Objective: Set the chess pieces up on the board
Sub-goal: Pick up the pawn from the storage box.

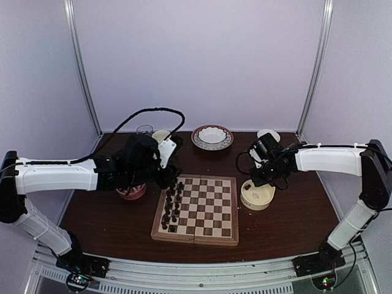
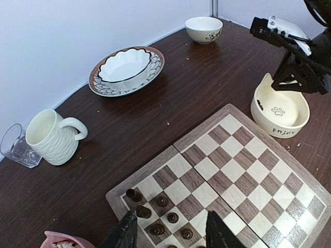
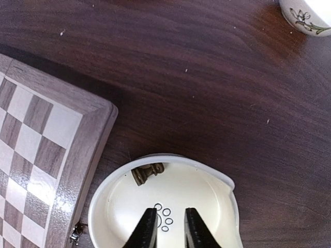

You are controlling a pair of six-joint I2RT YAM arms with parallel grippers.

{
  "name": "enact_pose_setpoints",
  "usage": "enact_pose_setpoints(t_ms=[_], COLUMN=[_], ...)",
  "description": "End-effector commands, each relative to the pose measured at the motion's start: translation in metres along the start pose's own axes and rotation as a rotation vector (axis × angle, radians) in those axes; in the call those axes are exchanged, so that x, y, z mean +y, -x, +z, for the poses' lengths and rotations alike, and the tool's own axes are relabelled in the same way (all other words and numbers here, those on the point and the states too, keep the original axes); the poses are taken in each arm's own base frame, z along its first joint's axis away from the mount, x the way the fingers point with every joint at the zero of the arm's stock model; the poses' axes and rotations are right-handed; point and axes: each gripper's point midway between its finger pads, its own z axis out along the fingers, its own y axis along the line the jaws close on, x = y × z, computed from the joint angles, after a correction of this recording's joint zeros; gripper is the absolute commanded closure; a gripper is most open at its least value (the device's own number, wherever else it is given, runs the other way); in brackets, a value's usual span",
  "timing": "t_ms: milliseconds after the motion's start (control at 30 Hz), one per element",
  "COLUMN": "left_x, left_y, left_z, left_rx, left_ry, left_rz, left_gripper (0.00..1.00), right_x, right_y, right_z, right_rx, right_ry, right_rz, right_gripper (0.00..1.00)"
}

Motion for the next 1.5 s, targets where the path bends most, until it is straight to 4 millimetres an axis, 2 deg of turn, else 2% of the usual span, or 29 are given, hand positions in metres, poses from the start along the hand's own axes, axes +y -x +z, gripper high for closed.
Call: enact_pose_setpoints(t_ms=[0,133,600,800,1000,1100,1333,1467], left_x=[0.003,0.003,0.002,0.002,0.001,0.001,0.002,0.002], left_y=[0.026,0.026,0.027,0.027,0.027,0.027,0.026,0.027], left_z=[-0.014,-0.014,-0.016,-0.016,-0.016,-0.016,-0.016,-0.018], left_rx=[-0.084,-0.083,-0.085,-0.083,-0.083,-0.083,-0.081,-0.083], left_ry=[0.012,0.013,0.005,0.004,-0.003,-0.003,0.003,-0.002], left_rz=[-0.027,-0.028,-0.03,-0.031,-0.033,-0.032,-0.03,-0.032], left_gripper=[0.54,0.54,0.54,0.53,0.53,0.53,0.53,0.53], right_x=[-0.002,0.006,0.025,0.03,0.013,-0.003,-0.017,-0.026], right_y=[0.006,0.003,-0.005,-0.009,-0.016,-0.016,-0.012,-0.012], right_z=[-0.002,0.009,0.039,0.051,0.059,0.052,0.035,0.027], right_rx=[-0.059,-0.041,-0.002,0.026,0.064,0.045,-0.013,-0.031], right_ry=[-0.012,0.019,0.09,0.12,0.067,-0.007,-0.062,-0.099], right_rz=[0.003,-0.002,-0.018,-0.021,0.031,0.054,0.09,0.105], right_gripper=[0.72,0.65,0.59,0.52,0.56,0.57,0.59,0.64])
